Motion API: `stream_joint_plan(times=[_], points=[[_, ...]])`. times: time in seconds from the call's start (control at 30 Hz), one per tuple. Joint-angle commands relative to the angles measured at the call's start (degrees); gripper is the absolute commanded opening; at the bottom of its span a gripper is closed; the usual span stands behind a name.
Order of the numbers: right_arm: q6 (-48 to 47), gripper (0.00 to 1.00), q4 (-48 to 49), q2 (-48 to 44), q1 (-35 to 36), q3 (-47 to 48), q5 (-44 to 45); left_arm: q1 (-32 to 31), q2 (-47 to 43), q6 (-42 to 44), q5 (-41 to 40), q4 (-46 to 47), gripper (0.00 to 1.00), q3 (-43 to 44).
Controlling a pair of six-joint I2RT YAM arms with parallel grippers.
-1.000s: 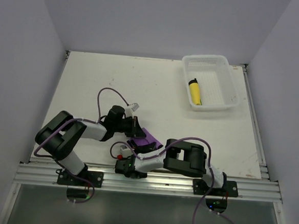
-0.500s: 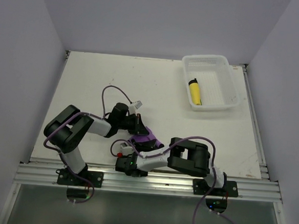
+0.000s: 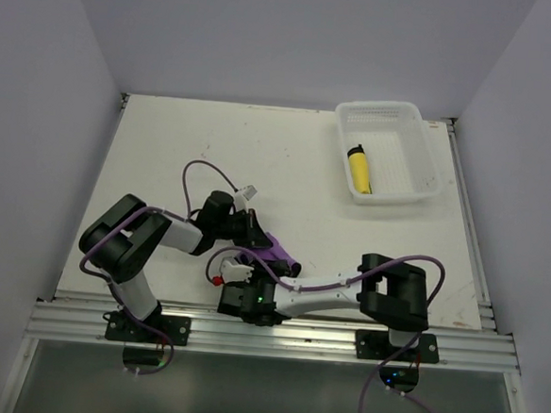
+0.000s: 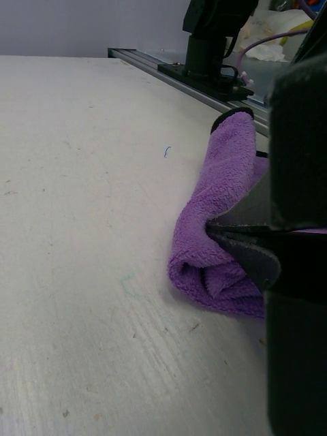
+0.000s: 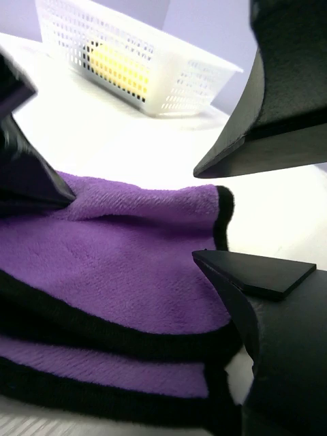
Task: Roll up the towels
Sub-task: Roll the towel
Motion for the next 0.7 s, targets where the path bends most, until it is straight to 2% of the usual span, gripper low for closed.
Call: stream_joint_plan(times=[0.0, 0.27, 0.37, 0.4, 0.43, 0.67], points=[[3.63, 0.51, 1.38, -6.82, 0.24, -0.35, -2.73, 0.93, 0.71, 0.73, -6.5, -3.08, 0.0, -2.35], [10.12, 0.51, 3.04, -20.01, -1.07, -0.78, -13.17, 0.93, 0.53, 0.2, -7.56, -2.2, 0.0, -3.67], [15.12, 0.4, 7.68, -27.91, -8.26, -5.34, -21.16, 0.93, -0.08, 0.2, -7.82, -2.12, 0.0, -4.2], [16.54, 0.36, 9.01, -29.59, -11.16, -8.49, -28.07, 0.93, -0.43, 0.29, -7.99, -2.12, 0.0, -4.55], [17.77, 0.31, 10.51, -32.74, -16.32, -10.17, -30.57, 1.02, -0.7, 0.37, -8.26, -2.12, 0.0, -4.64], [27.43, 0.32, 17.62, -33.57, -32.97, -16.16, -48.59, 1.02, -2.19, 0.55, -9.05, -1.76, 0.0, -5.69]])
